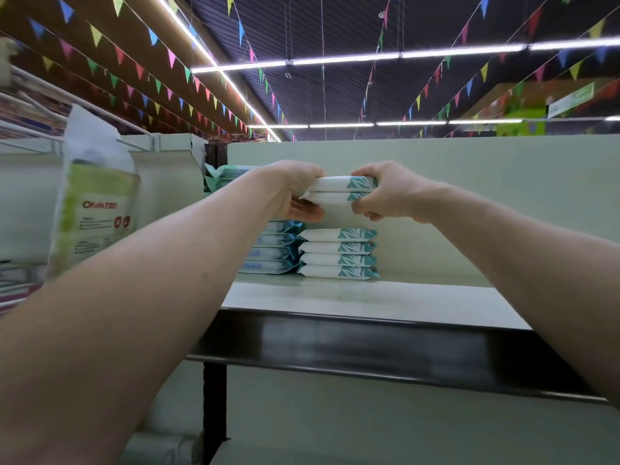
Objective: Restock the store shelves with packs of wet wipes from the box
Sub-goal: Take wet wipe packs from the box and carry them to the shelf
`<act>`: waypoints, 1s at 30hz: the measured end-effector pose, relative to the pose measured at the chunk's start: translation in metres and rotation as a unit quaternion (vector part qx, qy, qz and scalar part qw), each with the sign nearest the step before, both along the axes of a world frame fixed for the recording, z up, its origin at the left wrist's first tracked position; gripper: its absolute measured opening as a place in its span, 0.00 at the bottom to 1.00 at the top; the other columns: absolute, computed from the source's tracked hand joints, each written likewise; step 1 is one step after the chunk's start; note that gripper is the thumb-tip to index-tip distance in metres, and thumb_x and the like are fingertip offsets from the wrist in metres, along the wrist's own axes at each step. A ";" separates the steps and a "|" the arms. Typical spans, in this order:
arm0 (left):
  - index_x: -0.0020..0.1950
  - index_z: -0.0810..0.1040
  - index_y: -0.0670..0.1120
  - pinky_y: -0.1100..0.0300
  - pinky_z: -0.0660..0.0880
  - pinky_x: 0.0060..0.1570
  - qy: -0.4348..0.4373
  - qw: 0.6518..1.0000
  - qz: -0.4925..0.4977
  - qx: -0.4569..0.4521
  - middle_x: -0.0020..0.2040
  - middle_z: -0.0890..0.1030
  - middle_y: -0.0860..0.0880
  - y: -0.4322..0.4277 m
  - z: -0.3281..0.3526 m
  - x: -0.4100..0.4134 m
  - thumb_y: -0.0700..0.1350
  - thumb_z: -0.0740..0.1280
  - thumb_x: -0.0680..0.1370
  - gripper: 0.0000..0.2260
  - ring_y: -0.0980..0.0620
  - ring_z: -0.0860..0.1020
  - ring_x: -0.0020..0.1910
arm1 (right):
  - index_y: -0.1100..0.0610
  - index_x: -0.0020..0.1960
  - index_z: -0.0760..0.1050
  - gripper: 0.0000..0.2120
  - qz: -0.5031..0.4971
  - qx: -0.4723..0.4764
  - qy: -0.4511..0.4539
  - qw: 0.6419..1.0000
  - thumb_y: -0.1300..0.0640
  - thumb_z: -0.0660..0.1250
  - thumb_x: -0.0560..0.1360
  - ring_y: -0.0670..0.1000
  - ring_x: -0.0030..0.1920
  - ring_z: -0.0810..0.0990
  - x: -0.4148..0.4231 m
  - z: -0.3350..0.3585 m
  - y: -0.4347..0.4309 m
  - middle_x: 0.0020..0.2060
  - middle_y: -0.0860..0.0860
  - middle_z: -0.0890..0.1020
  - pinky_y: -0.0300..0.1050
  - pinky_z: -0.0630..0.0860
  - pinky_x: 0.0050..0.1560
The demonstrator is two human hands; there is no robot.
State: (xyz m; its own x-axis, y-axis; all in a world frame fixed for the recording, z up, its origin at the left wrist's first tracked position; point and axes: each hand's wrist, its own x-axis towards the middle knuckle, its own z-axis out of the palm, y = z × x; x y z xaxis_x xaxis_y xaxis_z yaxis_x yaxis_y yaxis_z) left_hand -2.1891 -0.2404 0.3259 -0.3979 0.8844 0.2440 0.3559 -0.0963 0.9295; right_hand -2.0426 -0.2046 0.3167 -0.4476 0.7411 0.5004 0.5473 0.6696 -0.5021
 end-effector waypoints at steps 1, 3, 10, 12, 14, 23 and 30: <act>0.46 0.70 0.40 0.53 0.82 0.41 0.019 1.000 0.005 -0.009 0.44 0.77 0.40 -0.001 0.001 -0.002 0.49 0.61 0.81 0.12 0.47 0.80 0.37 | 0.58 0.67 0.71 0.22 -0.013 0.025 -0.010 1.000 0.66 0.69 0.74 0.51 0.42 0.79 -0.003 -0.001 0.003 0.48 0.55 0.79 0.46 0.81 0.49; 0.47 0.69 0.40 0.53 0.81 0.38 0.088 0.995 0.029 -0.028 0.45 0.79 0.38 -0.003 0.002 -0.004 0.51 0.58 0.82 0.15 0.44 0.82 0.38 | 0.59 0.64 0.74 0.17 -0.030 0.038 -0.032 0.998 0.64 0.67 0.75 0.52 0.42 0.80 -0.006 -0.002 0.007 0.47 0.56 0.80 0.47 0.81 0.51; 0.53 0.77 0.38 0.49 0.83 0.41 0.337 0.933 0.126 0.019 0.42 0.82 0.41 0.010 -0.006 -0.016 0.42 0.57 0.80 0.12 0.44 0.83 0.36 | 0.58 0.63 0.75 0.15 -0.074 0.045 -0.090 0.992 0.62 0.66 0.77 0.53 0.50 0.80 -0.018 -0.009 0.022 0.51 0.54 0.80 0.44 0.78 0.50; 0.54 0.78 0.39 0.48 0.83 0.41 0.368 0.923 0.113 -0.014 0.41 0.83 0.40 0.015 -0.014 -0.019 0.44 0.56 0.80 0.14 0.43 0.84 0.38 | 0.56 0.63 0.74 0.15 -0.069 0.041 -0.095 0.992 0.61 0.66 0.77 0.52 0.49 0.79 -0.022 -0.013 0.025 0.49 0.53 0.80 0.44 0.77 0.49; 0.57 0.77 0.40 0.49 0.82 0.41 0.357 0.930 0.078 -0.034 0.42 0.83 0.40 0.019 -0.020 -0.023 0.49 0.55 0.81 0.17 0.43 0.84 0.38 | 0.55 0.64 0.74 0.15 -0.069 0.042 -0.095 0.992 0.60 0.66 0.77 0.52 0.48 0.79 -0.025 -0.016 0.028 0.50 0.52 0.80 0.43 0.76 0.49; 0.60 0.78 0.45 0.54 0.82 0.38 0.374 0.927 0.023 -0.012 0.40 0.83 0.43 0.022 -0.021 -0.038 0.45 0.68 0.77 0.12 0.48 0.81 0.33 | 0.47 0.69 0.69 0.17 -0.034 -0.063 -0.140 0.988 0.50 0.55 0.82 0.53 0.57 0.76 -0.013 -0.008 0.022 0.58 0.52 0.77 0.53 0.74 0.62; 0.60 0.79 0.48 0.56 0.82 0.38 0.351 0.936 0.017 -0.012 0.40 0.83 0.45 0.025 -0.024 -0.040 0.46 0.61 0.79 0.12 0.49 0.82 0.33 | 0.50 0.68 0.71 0.16 -0.055 -0.018 -0.121 0.991 0.53 0.58 0.82 0.53 0.55 0.78 -0.016 -0.009 0.032 0.55 0.52 0.79 0.51 0.78 0.58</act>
